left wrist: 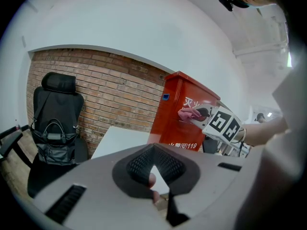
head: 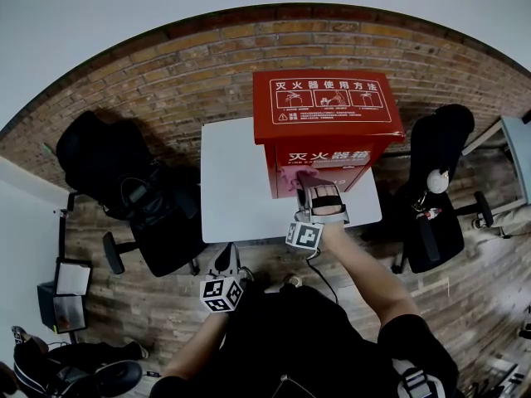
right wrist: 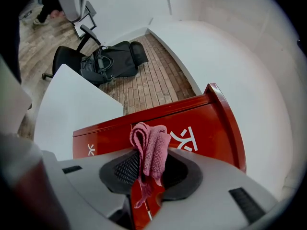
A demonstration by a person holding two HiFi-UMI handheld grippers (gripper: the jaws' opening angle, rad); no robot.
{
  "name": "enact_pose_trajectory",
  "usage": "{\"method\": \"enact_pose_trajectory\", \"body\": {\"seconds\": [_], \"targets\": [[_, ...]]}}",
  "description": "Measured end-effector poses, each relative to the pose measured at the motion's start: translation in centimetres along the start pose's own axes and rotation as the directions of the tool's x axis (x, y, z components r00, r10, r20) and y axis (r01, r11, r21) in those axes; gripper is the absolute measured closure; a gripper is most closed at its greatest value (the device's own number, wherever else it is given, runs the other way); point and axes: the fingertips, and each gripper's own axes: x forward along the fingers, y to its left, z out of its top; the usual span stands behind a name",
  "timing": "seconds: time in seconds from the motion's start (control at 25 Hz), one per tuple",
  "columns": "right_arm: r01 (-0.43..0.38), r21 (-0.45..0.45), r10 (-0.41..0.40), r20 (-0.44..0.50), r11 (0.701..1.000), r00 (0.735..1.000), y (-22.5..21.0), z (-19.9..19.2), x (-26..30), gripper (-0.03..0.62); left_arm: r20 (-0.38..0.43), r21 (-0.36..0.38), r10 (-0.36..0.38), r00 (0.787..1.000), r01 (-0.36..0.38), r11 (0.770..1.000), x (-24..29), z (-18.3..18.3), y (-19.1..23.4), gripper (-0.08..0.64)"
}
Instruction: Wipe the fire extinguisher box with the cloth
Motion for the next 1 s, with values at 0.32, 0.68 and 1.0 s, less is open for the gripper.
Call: {"method": "enact_pose_trajectory", "body": {"seconds": [0.32, 0.68, 1.0], "targets": [[0.032, 0.0, -0.032, 0.007, 0.999, 0.999, -1.6, 0.4, -0.4, 0.479, 0.006, 0.002, 0.002, 1.0, -0.002, 1.0, -0.5, 0.0, 0.2, 0.541], [0.099, -0.006, -0.099, 0.028, 0.995, 0.995, -5.0, 1.3, -1.3, 0.479, 0.016, 0.014, -0.004, 1.0, 0.004, 1.0, -1.4, 0.5, 0.1, 0.541], [0.16, -0.002, -0.16, 0.025, 0.987, 0.987, -7.9, 1.8, -1.9, 0.479, 0.016, 0.078, -0.035, 0.999, 0.034, 0.996, -1.4, 1.9, 0.6, 0.541]]}}
